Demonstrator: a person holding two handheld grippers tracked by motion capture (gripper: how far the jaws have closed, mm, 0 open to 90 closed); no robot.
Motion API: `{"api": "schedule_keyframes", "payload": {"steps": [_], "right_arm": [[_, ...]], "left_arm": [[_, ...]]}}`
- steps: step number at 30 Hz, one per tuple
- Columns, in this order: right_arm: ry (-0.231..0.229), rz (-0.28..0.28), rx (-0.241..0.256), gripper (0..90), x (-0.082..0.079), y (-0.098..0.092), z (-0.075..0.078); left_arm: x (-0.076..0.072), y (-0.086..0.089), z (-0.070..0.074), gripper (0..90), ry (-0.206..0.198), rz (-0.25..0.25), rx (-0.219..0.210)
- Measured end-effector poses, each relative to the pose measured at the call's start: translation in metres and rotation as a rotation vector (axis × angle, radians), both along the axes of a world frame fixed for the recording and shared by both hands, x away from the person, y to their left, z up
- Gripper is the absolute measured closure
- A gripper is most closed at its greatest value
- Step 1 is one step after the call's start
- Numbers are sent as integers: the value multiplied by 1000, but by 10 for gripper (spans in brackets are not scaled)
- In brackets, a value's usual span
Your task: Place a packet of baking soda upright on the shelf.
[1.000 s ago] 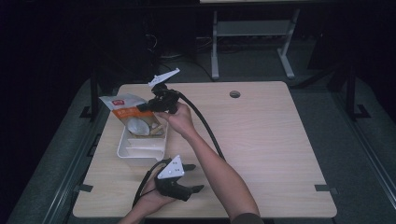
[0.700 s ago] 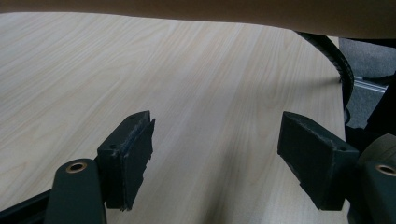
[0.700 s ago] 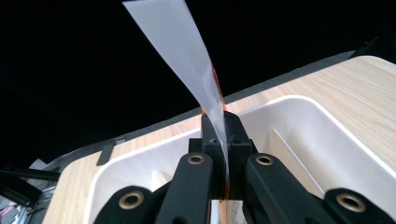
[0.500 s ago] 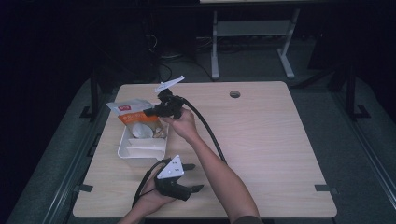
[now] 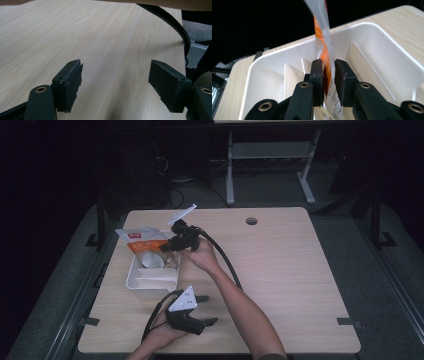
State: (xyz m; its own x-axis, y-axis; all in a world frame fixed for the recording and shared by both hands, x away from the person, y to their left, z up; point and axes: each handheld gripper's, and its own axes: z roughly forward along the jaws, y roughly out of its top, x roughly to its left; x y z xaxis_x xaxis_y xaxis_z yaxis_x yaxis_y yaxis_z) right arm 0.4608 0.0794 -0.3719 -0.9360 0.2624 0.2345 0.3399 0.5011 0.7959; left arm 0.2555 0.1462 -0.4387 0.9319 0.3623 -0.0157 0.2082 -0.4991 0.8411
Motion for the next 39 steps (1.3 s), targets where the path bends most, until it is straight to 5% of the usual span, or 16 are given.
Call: {"api": "schedule_keyframes", "payload": {"steps": [6, 39], "right_arm": [[-18, 1, -22, 889, -3, 3, -1], [25, -21, -70, 890, 1, -11, -24]], "left_arm": [[0, 0, 0, 259, -1, 2, 2], [0, -2, -1, 259, -1, -1, 6]]}}
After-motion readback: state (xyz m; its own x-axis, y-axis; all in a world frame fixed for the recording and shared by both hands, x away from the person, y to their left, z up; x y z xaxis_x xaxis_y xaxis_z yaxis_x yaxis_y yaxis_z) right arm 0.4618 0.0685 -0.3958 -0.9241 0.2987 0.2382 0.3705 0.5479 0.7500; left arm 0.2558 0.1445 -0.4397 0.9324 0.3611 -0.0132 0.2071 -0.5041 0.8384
